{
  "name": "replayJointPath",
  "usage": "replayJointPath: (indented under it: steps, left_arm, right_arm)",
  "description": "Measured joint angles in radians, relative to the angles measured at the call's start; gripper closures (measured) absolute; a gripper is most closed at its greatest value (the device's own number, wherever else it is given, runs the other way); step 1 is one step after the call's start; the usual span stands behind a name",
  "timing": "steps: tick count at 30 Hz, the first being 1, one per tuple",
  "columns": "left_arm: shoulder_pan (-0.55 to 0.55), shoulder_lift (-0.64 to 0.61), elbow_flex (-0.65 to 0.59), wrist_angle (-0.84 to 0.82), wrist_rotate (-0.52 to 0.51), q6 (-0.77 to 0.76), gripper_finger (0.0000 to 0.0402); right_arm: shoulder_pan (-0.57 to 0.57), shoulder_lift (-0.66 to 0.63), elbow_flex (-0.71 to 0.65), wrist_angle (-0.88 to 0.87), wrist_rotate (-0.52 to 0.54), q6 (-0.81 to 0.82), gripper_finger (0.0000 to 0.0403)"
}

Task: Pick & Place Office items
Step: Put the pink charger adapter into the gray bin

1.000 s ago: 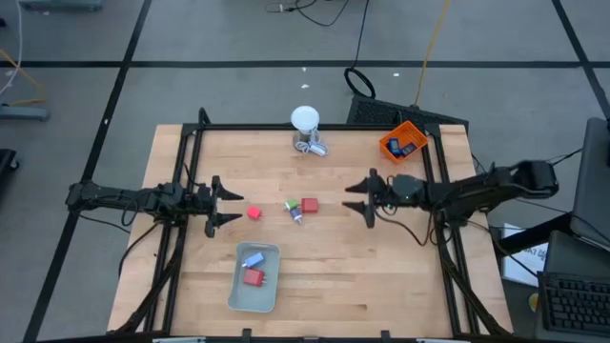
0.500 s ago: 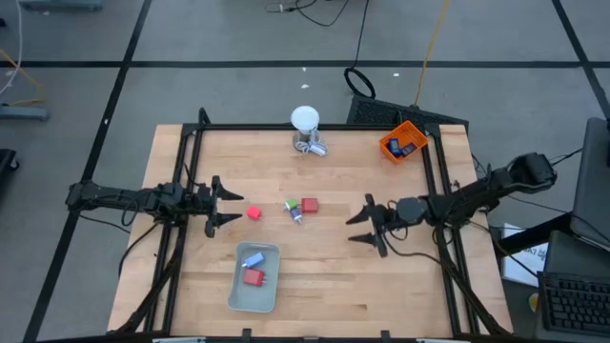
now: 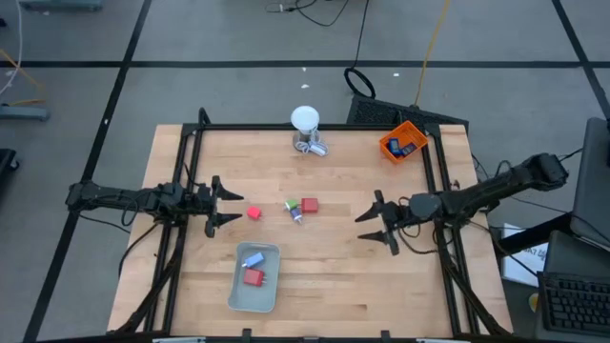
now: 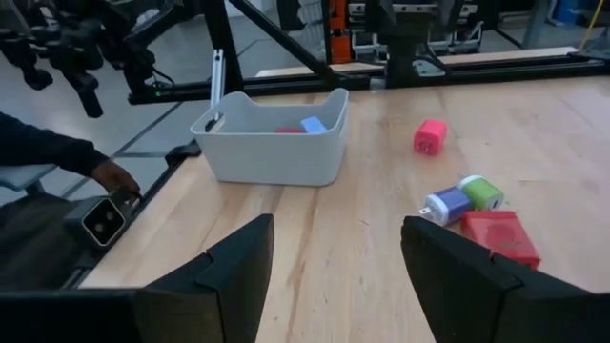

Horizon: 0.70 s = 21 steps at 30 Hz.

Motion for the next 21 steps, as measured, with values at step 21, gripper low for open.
replayJointPath:
  steps: [21]
  left_arm:
    - [0.000, 0.000, 0.000, 0.000, 0.000, 0.000, 0.0133]
  right_arm:
    - [0.000, -0.446, -0.122, -0.274, 0.008, -0.051, 0.0184]
